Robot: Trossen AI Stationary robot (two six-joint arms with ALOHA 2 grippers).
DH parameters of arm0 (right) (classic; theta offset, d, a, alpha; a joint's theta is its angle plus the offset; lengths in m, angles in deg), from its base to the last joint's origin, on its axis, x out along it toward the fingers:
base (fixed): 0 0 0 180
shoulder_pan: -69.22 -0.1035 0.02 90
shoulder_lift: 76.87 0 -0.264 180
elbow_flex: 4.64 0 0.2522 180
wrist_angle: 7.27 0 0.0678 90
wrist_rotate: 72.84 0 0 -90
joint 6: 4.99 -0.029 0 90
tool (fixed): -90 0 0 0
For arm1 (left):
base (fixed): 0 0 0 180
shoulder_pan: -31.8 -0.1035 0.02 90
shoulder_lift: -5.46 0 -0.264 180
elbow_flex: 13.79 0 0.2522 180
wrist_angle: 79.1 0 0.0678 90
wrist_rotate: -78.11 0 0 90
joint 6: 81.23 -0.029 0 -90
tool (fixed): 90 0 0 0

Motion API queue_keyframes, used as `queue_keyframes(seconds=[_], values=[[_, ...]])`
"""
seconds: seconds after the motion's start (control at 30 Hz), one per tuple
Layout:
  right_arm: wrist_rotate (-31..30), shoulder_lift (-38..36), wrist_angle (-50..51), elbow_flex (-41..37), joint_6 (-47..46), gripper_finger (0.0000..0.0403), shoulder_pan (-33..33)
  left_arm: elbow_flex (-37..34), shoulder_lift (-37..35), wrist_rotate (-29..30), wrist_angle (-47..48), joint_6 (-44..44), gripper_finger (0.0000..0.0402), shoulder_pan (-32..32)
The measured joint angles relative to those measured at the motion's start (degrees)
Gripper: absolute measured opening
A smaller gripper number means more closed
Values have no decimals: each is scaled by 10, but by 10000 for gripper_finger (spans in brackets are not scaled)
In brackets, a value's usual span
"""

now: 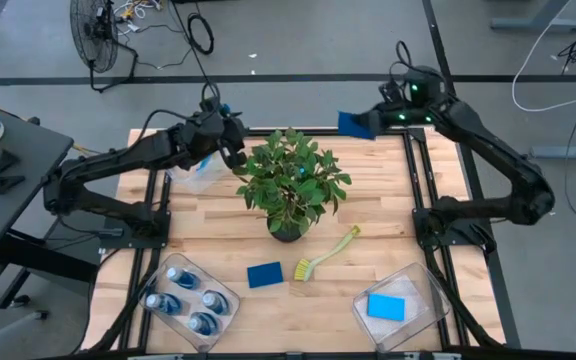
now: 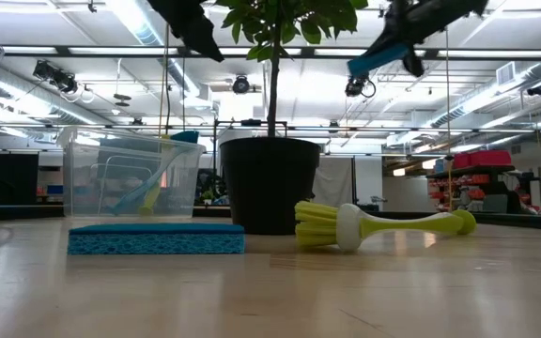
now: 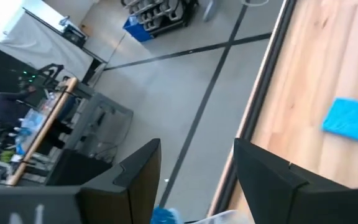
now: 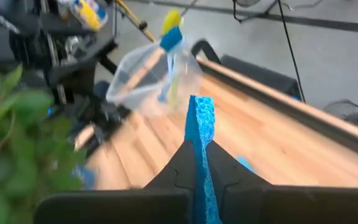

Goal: Pick & Place Kitchen Sink Supplies
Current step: Put the blue sponge into the bottom right transparent bin

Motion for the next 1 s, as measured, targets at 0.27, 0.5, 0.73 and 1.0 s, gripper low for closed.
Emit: queue_keyframes(seconds=[0.27, 0.5, 0.73, 1.0], values=[[-7, -83, 190, 0, 66, 6, -1, 0, -37, 11, 70, 84, 206, 40], [-36, -146, 308, 0, 77, 6, -21, 0, -96, -81, 144, 228, 206, 50], [-36, -191, 369, 0, 45, 6, -65, 0, -135, -122, 144, 264, 206, 59], [-36, -207, 377, 0, 15, 6, -125, 0, -147, -123, 144, 264, 206, 59]])
